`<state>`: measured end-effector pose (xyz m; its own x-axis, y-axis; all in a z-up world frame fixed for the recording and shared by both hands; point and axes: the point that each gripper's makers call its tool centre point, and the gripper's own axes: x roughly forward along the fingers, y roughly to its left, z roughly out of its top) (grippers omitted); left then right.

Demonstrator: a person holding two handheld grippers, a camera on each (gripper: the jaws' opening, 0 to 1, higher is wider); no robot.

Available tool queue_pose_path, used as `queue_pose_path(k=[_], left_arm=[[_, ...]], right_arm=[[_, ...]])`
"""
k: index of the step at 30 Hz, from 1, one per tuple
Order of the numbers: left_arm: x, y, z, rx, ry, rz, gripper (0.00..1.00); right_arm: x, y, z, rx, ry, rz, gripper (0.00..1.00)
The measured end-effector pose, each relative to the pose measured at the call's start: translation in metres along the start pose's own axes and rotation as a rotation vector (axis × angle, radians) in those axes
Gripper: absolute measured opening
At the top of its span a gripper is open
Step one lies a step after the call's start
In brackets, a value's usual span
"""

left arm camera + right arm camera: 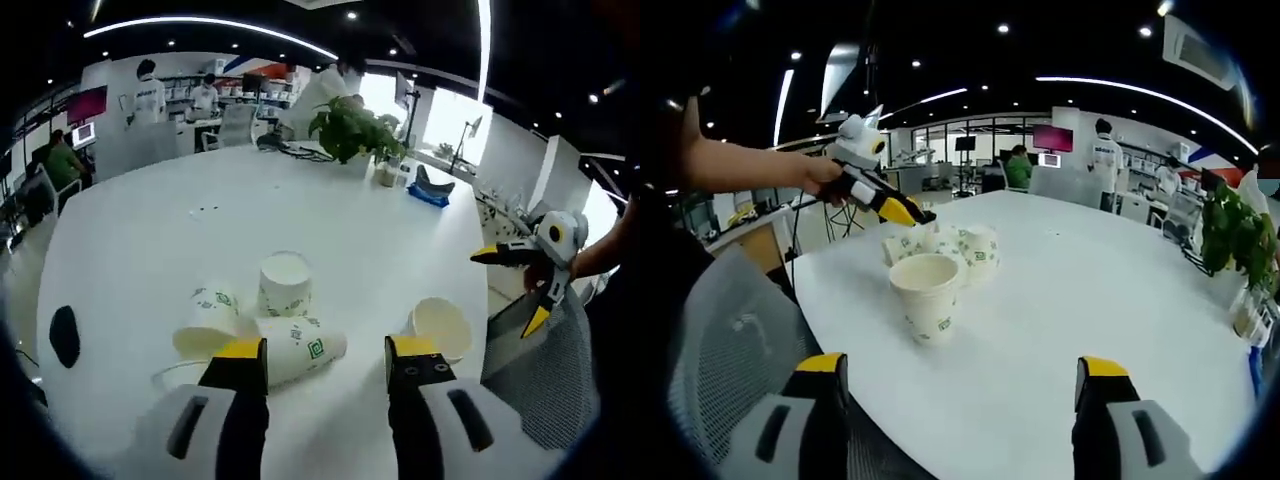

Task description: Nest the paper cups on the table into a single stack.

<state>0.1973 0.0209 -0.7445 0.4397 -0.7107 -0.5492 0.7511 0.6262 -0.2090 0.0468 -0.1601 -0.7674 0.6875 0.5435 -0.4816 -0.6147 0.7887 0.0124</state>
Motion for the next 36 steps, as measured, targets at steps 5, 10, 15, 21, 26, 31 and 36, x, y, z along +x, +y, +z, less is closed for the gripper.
queue_pose_path(k=[5, 10, 15, 21, 26, 31, 36], left_arm=[[0.005, 0.016, -0.007, -0.044, 0.008, 0.003, 0.38], [0.010, 0.022, -0.009, -0.076, -0.006, -0.004, 0.33], [0.016, 0.029, -0.014, -0.086, 0.002, -0.002, 0.30], [0.023, 0.032, -0.012, -0.122, -0.015, -0.035, 0.29], [0.030, 0.028, -0.014, -0.156, 0.000, -0.084, 0.27], [0.034, 0.026, -0.018, -0.194, 0.010, -0.111, 0.23], [0.035, 0.022, -0.025, -0.246, 0.026, -0.147, 0.08]], right_arm=[[0.000, 0.000, -0.001, -0.004, 0.008, 0.002, 0.95], [0.000, 0.000, -0.004, -0.010, 0.022, -0.002, 0.94], [0.000, 0.000, -0.005, -0.009, 0.029, -0.002, 0.94], [0.000, -0.001, -0.006, -0.008, 0.033, -0.004, 0.94], [0.001, -0.002, -0.007, -0.004, 0.035, -0.006, 0.93], [0.001, -0.001, -0.007, -0.003, 0.041, -0.003, 0.93], [0.001, 0.000, -0.008, 0.001, 0.046, -0.002, 0.92]])
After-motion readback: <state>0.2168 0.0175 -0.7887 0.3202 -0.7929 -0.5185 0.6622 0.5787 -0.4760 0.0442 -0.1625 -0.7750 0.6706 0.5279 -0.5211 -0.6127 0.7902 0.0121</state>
